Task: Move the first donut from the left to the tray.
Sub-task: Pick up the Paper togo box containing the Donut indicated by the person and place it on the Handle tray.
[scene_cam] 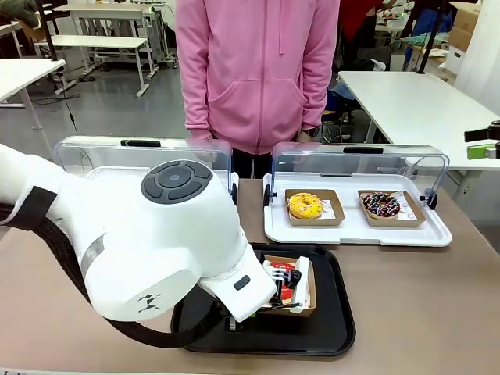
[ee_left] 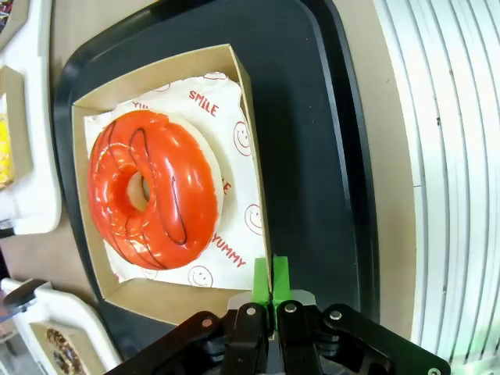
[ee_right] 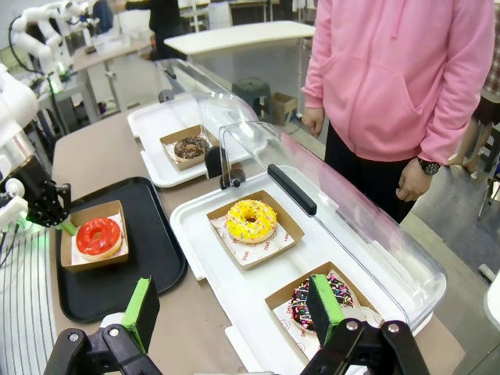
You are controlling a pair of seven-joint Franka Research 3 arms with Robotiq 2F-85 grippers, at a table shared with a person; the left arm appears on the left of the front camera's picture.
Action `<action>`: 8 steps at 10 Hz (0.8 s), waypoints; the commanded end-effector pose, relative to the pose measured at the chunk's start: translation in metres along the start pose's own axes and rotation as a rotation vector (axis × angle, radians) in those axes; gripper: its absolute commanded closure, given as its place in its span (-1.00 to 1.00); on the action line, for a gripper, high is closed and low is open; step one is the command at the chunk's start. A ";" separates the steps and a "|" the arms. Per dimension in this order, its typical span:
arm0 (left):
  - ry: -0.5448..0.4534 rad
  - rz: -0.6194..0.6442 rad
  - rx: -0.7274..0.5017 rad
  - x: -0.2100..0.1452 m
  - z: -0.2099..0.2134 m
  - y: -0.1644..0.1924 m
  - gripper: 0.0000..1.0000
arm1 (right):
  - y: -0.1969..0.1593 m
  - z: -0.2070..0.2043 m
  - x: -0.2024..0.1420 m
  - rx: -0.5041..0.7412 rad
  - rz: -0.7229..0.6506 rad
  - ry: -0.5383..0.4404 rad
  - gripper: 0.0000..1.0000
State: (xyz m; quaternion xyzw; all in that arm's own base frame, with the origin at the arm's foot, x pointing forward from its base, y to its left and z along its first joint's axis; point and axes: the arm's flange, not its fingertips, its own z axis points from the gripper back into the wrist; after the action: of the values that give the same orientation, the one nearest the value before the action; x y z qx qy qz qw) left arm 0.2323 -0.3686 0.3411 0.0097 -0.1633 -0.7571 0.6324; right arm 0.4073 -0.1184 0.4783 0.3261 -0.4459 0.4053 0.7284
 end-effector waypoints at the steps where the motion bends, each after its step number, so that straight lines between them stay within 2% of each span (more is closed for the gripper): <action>1: 0.007 0.005 0.023 -0.053 0.000 -0.043 0.96 | -0.002 -0.001 0.002 -0.002 0.020 -0.036 -1.00; 8: 0.038 0.042 0.031 -0.071 -0.025 -0.047 0.96 | -0.002 -0.001 0.002 -0.002 0.020 -0.036 -1.00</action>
State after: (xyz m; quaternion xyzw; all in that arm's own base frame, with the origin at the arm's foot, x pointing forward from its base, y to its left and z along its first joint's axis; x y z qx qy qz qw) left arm 0.2517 -0.3601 0.3088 0.0259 -0.1496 -0.7481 0.6460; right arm 0.4072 -0.1184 0.4783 0.3261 -0.4459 0.4052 0.7284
